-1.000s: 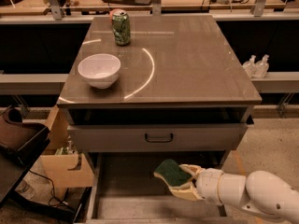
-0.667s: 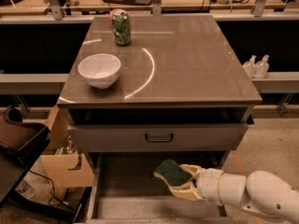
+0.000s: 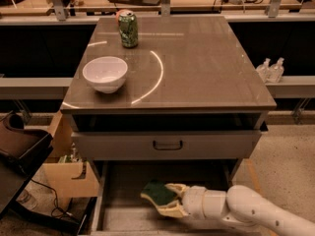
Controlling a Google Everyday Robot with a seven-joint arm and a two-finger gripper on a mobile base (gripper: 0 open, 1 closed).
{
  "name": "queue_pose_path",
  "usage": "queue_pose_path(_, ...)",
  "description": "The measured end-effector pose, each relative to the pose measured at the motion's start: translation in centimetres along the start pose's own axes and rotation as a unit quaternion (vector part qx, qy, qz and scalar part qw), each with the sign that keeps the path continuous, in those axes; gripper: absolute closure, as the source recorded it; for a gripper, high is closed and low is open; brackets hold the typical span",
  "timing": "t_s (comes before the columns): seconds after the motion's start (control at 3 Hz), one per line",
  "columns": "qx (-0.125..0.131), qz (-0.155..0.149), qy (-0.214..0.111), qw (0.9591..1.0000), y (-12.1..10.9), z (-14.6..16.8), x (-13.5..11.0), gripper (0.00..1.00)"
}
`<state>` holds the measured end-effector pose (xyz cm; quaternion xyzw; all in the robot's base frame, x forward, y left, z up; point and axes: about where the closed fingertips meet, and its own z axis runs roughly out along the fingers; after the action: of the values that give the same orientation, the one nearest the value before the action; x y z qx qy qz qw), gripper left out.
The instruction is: Place sponge into middle drawer
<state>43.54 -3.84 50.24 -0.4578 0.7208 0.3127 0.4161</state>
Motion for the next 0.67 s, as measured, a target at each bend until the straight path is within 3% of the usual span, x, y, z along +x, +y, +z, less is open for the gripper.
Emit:
queue_pose_path(0.33, -0.058, 0.002, -0.014, 0.9983, 0.7, 6.9, 2.7, 1.0)
queue_pose_path(0.67, -0.101, -0.01, -0.001, 0.9949, 0.9, 11.8, 4.0, 1.0)
